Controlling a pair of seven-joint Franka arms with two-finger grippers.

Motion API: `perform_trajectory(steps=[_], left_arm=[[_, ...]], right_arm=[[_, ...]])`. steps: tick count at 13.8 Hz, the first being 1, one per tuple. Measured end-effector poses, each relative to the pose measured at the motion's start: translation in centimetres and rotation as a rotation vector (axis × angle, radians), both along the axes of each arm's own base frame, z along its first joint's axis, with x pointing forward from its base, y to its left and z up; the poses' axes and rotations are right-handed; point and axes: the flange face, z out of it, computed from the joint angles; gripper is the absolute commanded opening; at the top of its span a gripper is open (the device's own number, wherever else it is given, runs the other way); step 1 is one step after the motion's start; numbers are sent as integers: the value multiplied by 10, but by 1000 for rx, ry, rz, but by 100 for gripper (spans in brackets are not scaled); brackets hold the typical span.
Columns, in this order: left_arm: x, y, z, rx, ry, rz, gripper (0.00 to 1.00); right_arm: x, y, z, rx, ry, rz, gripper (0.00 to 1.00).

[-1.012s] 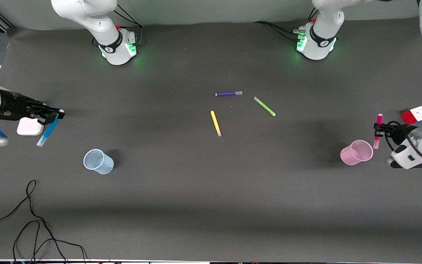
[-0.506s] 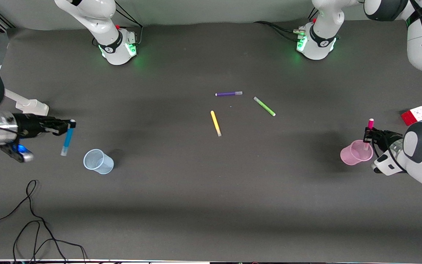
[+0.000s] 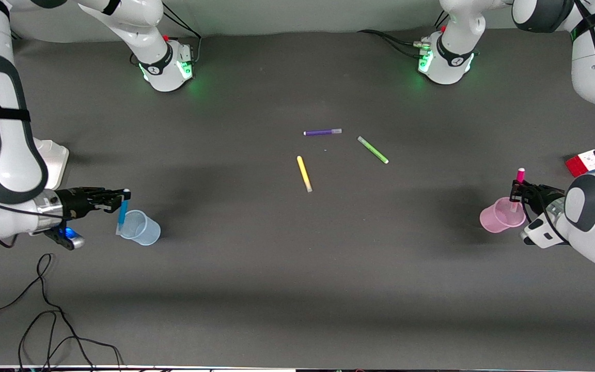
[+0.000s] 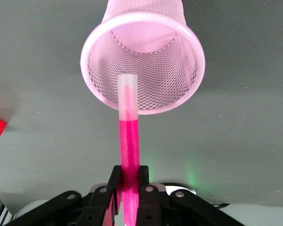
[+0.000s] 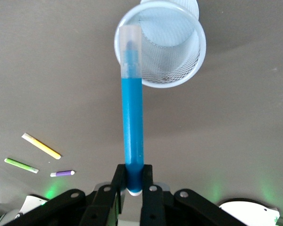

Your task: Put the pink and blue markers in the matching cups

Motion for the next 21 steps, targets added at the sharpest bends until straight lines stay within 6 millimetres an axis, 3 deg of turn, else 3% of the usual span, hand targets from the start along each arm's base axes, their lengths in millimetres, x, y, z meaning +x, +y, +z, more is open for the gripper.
perform_trajectory(steps=[2,5,7,9,11,14,15,16,17,19,21], left_arm=[[3,-1,-3,-2,-3,-3,100],[6,-2,-4,-2,-7,-4,100],[13,-1,8,0,-32,-3,100],[20,0,30,4,-74,-3,100],[24,0,67,7,-133,-2,100],[19,-3,143,-7,-242,-12,100],[12,-5,171,-16,-273,-17,100],[5,-7,197,-21,-301,-23,100],[-4,-9,220,-27,-332,-27,100],[-22,-15,258,-45,-387,-30,100],[-37,-25,281,-52,-441,-48,100]], right_arm=[[0,-1,-18,12,27,-5,0],[-1,-1,-32,31,49,-14,0],[-1,-2,-38,37,57,-19,0],[-1,-2,-43,41,65,-21,0],[-1,-2,-48,47,71,-25,0],[-1,-3,-58,51,81,-29,28],[-1,-4,-61,51,83,-30,53],[-1,-5,-62,51,85,-33,71],[-1,-7,-63,50,86,-35,84],[0,-9,-63,49,84,-39,95],[2,-10,-60,48,77,-40,99]])
